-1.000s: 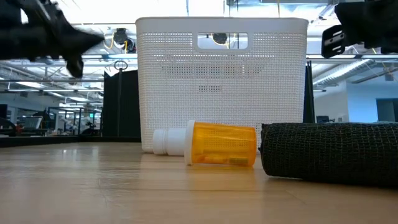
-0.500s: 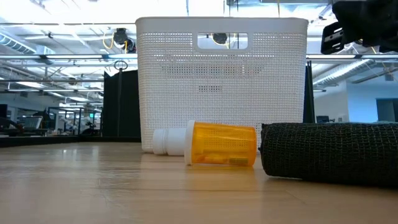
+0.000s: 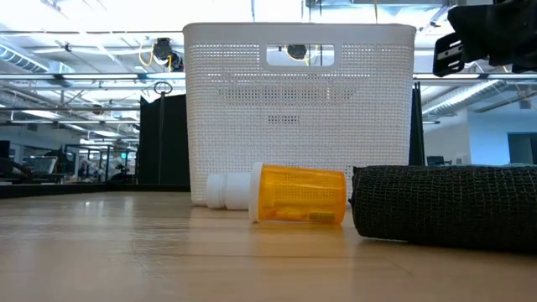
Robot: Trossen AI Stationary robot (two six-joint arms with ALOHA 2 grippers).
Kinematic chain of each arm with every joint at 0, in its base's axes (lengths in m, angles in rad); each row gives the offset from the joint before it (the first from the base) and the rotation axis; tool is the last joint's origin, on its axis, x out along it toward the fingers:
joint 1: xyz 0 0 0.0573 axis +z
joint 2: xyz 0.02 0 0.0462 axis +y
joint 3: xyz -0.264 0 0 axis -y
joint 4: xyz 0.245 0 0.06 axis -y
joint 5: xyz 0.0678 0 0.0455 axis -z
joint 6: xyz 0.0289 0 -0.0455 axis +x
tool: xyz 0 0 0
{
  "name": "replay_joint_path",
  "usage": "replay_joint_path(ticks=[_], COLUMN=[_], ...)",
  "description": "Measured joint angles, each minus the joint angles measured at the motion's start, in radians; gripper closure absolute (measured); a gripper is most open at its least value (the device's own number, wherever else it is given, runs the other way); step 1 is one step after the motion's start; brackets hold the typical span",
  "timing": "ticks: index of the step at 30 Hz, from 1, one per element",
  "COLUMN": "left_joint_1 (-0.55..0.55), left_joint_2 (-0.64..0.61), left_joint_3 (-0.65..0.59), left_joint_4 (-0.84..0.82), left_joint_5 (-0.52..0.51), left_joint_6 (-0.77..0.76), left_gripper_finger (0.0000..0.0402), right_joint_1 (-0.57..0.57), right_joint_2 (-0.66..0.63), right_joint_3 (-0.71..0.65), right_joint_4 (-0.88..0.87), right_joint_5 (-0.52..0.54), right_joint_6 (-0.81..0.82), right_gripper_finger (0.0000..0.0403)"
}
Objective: Pick & place medical supplies in basket/bin
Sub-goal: Put the orange medicine bottle into the bin
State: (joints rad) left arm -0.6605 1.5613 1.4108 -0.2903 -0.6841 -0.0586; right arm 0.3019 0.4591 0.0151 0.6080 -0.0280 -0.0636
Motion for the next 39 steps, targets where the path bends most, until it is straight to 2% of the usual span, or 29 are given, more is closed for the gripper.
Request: replay_joint_path(ticks=[3,8,12,15,18,22,26,31,39], left_joint_1=[-0.029,-0.012,0.033,0.074,0.109,0.146,0.188,0.22,0.225], left_joint_2=[0.138,0.301,0.39,0.419,0.428,0.433,0.432,0.466,0.512], left_joint_3=[0.083,0.194,0.224,0.239,0.246,0.237,0.236,0.234,0.233], left_joint_4=[-0.063,-0.122,-0.153,-0.146,-0.143,-0.206,-0.238,-0.281,-0.344], left_joint_5=[0.007,0.011,0.055,0.198,0.315,0.346,0.395,0.448,0.479], left_joint_6=[0.027,-0.177,-0.193,-0.187,-0.206,-0.214,-0.214,-0.201,-0.162], left_gripper_finger=[0.0376,0.0376,0.0362,0.0318,0.0253,0.0168,0.0111,0.008,0.0075], right_joint_1=[0.0,0.0,0.0,0.0,0.0,0.0,0.0,0.0,0.0], right_joint_2=[0.0,0.0,0.0,0.0,0.0,0.0,0.0,0.0,0.009], right_joint_3=[0.0,0.0,0.0,0.0,0.0,0.0,0.0,0.0,0.0], right_joint_4=[0.01,0.009,0.009,0.01,0.009,0.009,0.009,0.009,0.012], right_joint_5=[0.0,0.0,0.001,0.001,0.001,0.005,0.005,0.011,0.032], right_joint_6=[0.0,0.0,0.0,0.017,0.025,0.016,0.023,0.025,0.028], right_gripper_finger=[0.0402,0.0402,0.0402,0.0402,0.0403,0.0403,0.0403,0.0403,0.0403])
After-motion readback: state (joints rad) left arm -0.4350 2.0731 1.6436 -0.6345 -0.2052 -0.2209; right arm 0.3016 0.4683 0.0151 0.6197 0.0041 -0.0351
